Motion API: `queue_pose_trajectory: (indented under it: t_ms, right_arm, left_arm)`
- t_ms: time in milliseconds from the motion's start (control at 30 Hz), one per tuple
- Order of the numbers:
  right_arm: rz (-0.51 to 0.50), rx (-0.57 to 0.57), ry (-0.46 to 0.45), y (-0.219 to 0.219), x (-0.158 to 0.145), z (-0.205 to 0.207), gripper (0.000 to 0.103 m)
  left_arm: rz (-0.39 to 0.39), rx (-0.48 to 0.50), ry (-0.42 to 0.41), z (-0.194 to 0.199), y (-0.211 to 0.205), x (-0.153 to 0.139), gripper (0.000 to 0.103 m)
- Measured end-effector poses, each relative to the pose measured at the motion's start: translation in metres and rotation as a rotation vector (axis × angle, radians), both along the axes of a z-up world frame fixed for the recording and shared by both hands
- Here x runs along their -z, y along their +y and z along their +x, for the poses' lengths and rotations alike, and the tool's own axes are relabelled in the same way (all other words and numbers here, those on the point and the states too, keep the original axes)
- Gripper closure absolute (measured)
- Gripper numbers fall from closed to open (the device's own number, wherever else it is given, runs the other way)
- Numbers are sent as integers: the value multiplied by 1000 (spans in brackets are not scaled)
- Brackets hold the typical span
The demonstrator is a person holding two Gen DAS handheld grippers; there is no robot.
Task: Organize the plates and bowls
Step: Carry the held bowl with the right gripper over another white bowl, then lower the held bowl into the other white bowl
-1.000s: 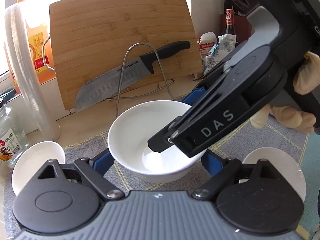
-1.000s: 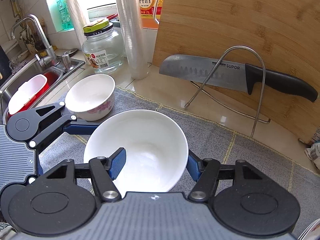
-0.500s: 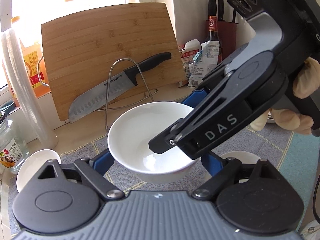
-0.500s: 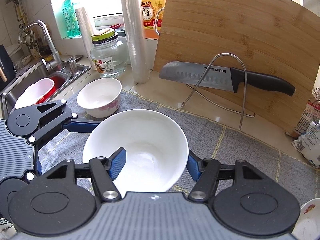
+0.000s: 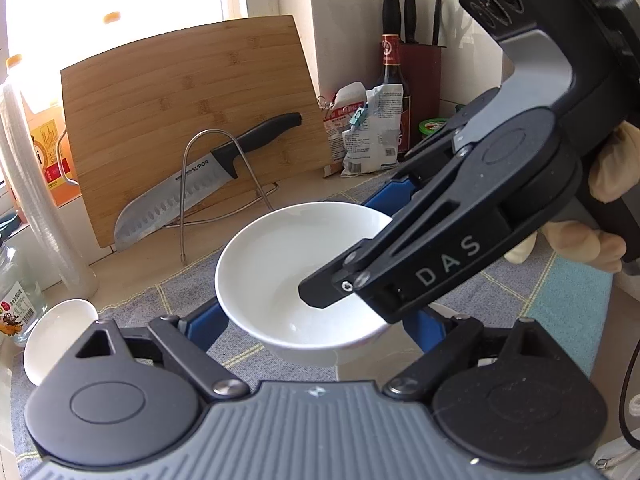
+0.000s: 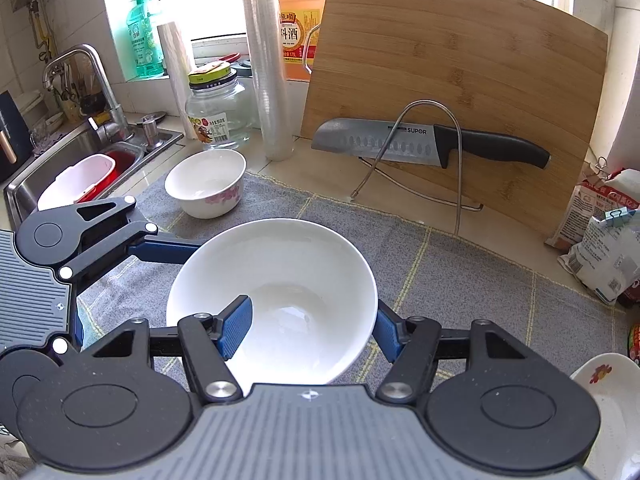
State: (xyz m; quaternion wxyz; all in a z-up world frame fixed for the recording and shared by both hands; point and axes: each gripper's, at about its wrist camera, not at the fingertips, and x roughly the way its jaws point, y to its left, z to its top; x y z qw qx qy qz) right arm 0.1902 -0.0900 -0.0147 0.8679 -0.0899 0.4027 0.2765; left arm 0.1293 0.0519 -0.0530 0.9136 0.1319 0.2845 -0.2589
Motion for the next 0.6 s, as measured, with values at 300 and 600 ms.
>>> queue_pose_trajectory:
  t_ms: [300,600]
  right_arm:
    - [-6,19,1,-14,0,-21,33]
    - [-9,27,26,-24,7,-35,33]
  left_arm:
    - [-1,21,12,-17,-13,-1,10]
    - [13,36,40,-27,-21,6,10]
